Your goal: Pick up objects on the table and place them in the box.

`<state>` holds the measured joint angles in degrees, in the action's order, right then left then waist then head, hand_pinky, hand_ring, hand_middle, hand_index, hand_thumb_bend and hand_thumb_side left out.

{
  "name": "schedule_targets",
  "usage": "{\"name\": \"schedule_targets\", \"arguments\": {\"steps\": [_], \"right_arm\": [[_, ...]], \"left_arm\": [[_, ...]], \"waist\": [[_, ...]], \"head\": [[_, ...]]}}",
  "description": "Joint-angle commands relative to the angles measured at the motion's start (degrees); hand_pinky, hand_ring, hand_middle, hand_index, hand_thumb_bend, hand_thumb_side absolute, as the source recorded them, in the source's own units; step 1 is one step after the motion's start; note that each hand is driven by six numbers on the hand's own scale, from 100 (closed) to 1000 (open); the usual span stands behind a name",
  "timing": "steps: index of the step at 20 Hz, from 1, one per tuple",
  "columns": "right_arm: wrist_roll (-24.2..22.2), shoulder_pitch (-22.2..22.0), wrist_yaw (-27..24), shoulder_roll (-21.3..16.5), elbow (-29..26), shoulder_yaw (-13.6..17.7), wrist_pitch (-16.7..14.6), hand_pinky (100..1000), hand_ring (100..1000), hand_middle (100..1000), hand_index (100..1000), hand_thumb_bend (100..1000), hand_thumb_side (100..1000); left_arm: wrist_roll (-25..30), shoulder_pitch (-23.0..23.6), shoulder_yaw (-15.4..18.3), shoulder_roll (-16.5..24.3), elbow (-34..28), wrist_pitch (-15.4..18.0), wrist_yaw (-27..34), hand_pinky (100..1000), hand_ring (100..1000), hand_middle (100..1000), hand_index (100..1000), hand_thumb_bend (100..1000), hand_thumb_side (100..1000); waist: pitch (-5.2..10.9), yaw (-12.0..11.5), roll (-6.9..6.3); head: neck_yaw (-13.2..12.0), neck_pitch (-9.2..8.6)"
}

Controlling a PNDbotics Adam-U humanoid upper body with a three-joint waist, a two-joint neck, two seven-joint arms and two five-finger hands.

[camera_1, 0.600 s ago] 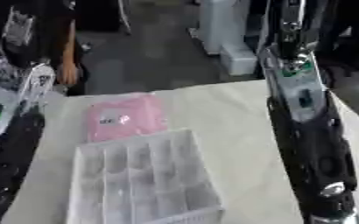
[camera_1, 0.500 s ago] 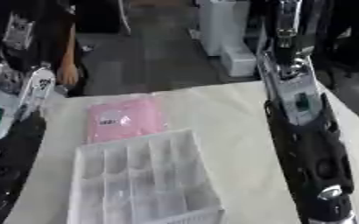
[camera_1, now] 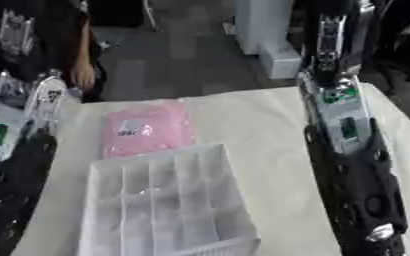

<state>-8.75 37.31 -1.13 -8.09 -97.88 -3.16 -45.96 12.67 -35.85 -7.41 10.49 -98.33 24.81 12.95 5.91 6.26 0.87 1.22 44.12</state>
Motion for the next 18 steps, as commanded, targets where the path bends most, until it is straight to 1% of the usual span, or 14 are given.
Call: {"name": "schedule_targets", "arguments": {"steps": [1,2,3,4,6,8,11,12,13,16,18], "right_arm": [[-1.2,0.8,-0.8,-1.3,-0.1,0.0,-0.3,511,692,789,707,100,677],[-1.4,0.8,-1.0,-1.3,-0.1,0.0,-0.4,512,693,789,707,100,677],[-1.6,0.8,-1.2,-1.4,-0.1,0.0,-0.5,509,691,789,706,100,677],[-1.8,0.7,-1.3,-1.5,-0.1,0.0,-0.6,510,691,789,707,100,677],[-2.1,0.6,-1.6,-1.6,-0.1,0.0,-0.6,506,689,789,705,100,675],[-2.4,0.4,-1.8,-1.7,-0.2,0.0,-0.5,505,688,788,705,100,675],[-2.7,0.2,-2.1,-1.7,-0.3,0.0,-0.4,502,685,788,703,100,673],[-2.8,0.1,-2.2,-1.6,-0.3,-0.1,-0.4,502,686,788,703,100,659],[-2.9,0.1,-2.4,-1.6,-0.4,-0.1,-0.3,500,684,787,701,100,672],[-3.4,-0.2,-2.8,-1.5,-0.6,-0.1,-0.1,494,680,786,697,100,670],[-3.8,-0.4,-3.0,-1.6,-0.8,0.0,0.3,488,675,785,694,100,668]], "left_arm": [[-0.4,-0.4,0.8,0.7,-1.5,-0.1,-0.5,612,683,782,809,159,761],[-0.5,-0.5,0.8,0.8,-1.4,-0.2,-0.7,613,684,782,810,163,759],[-0.5,-0.5,0.8,0.9,-1.2,-0.3,-1.0,609,681,782,807,142,765],[-0.5,-0.6,0.8,1.0,-1.0,-0.4,-1.2,611,682,782,808,149,762],[-0.3,-0.8,0.8,1.5,-0.2,-0.4,-2.3,605,679,784,805,104,757],[-0.2,-1.1,0.9,1.9,0.9,-0.4,-4.6,603,679,784,804,100,759],[-0.9,-2.1,0.8,2.8,3.9,-1.4,-9.5,579,664,783,787,100,720],[-0.9,-2.7,0.4,3.2,5.4,-1.9,-11.3,580,665,783,788,174,955],[-0.9,-3.3,0.1,3.5,6.8,-2.0,-12.7,573,659,782,779,100,702],[-0.4,-4.7,-0.5,3.7,10.1,-1.5,-15.8,572,658,782,777,100,698],[-0.5,-5.1,-0.6,3.5,11.0,-0.9,-17.0,571,657,782,777,100,706]], "waist": [[0.11,0.1,-0.08],[0.01,0.2,-0.10],[-0.10,0.2,-0.14],[-0.18,0.3,-0.16],[-0.34,0.4,-0.22],[-0.44,0.5,-0.27],[-0.51,0.7,-0.33],[-0.57,0.8,-0.38],[-0.64,0.9,-0.43],[-1.05,1.1,-0.62],[-1.54,1.1,-0.79]], "head": [[-0.8,0.00],[-0.8,0.00],[-1.0,0.00],[-1.1,0.00],[-1.6,0.00],[-2.0,0.00],[-2.2,0.00],[-2.1,0.00],[-2.0,0.00],[-1.5,0.00],[-0.9,0.00]]}}
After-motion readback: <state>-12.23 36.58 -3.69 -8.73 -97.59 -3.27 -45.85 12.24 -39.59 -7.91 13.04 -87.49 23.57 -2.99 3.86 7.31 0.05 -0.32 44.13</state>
